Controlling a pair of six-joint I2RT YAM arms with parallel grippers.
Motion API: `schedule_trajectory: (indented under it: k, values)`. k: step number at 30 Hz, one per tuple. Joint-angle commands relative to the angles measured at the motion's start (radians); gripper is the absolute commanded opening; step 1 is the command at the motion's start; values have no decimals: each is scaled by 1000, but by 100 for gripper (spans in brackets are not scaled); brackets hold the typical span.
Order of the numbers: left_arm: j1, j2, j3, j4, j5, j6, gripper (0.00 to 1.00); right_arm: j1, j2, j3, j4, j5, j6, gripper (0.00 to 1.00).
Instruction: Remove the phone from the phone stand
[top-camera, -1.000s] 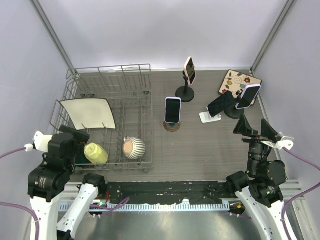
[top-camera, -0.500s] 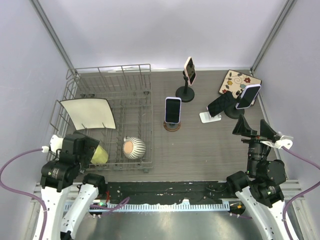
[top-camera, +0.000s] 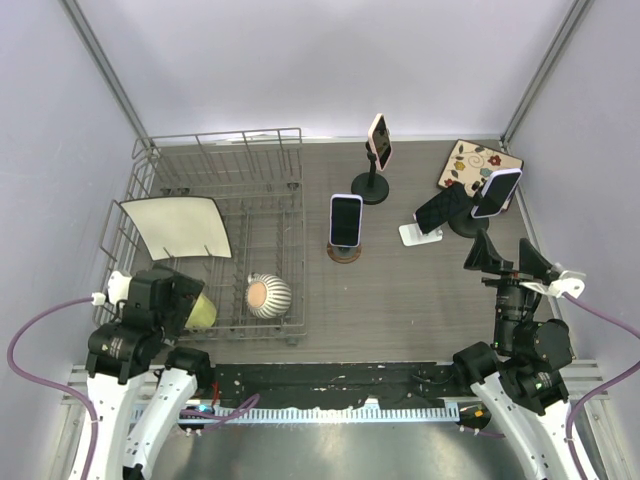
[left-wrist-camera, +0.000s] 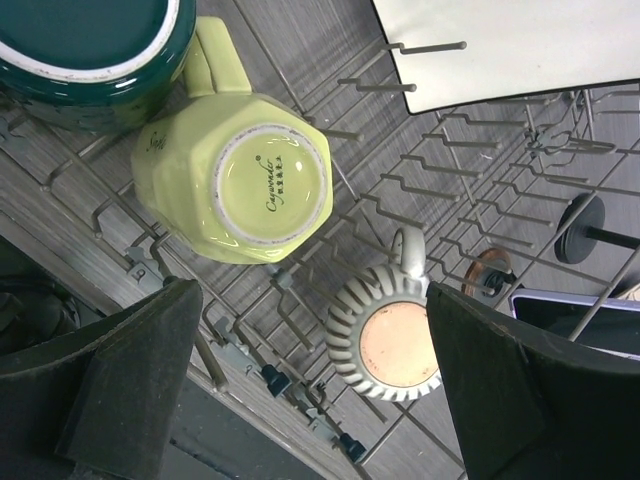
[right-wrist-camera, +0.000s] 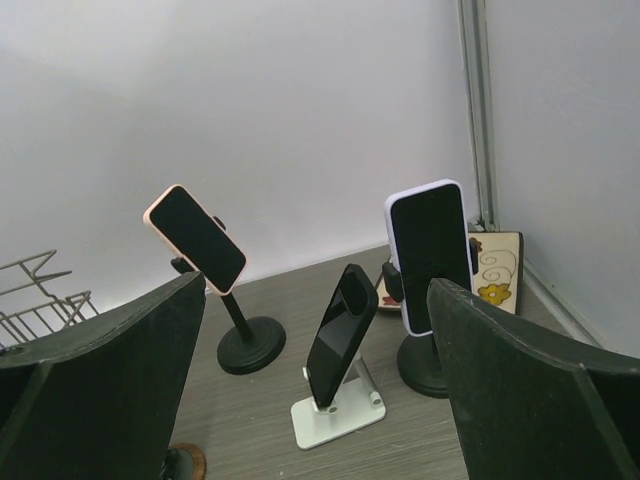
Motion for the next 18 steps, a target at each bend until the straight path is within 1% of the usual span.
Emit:
schedule_trajectory:
  k: [1, 4, 5, 6, 7, 8, 9, 10, 11, 12, 13, 14, 15, 16, 18]
  values:
    - [-3, 3, 53, -68, -13, 53, 100, 7, -3, 38, 8, -82, -19, 98]
    - [-3, 17, 116, -52, -20, 107, 100, 7, 17, 61, 5, -184, -6, 98]
    - [-3, 18, 122, -44, -20, 140, 100, 7, 65, 76, -13, -210, 6, 98]
    - [-1, 17, 125, -32, -17, 159, 100, 7, 107, 94, -30, -277, 12, 98]
    - [-1, 17, 124, 5, 2, 188, 100, 7, 147, 143, -49, -314, 23, 98]
    - [-3, 15, 119, 26, 17, 215, 100, 7, 243, 170, -94, -355, 49, 98]
    - [-3, 18, 116, 46, 29, 266, 100, 7, 292, 196, -118, -404, 70, 99]
    - [-3, 18, 109, 86, 43, 289, 100, 7, 340, 245, -139, -490, 87, 99]
    - [-3, 21, 102, 112, 80, 315, 100, 9, 398, 268, -177, -539, 107, 99]
    - [-3, 26, 96, 137, 98, 373, 100, 7, 496, 288, -194, -588, 156, 98]
    - [-3, 28, 83, 180, 118, 395, 100, 7, 550, 323, -220, -668, 173, 99]
    - [-3, 31, 78, 198, 149, 418, 100, 7, 598, 338, -231, -708, 194, 99]
    - [-3, 35, 70, 218, 167, 461, 100, 7, 683, 364, -240, -757, 216, 99]
    - [-3, 38, 61, 247, 183, 482, 100, 5, 719, 371, -242, -870, 222, 99]
    - [-3, 41, 56, 267, 203, 504, 100, 9, 783, 374, -228, -966, 230, 99]
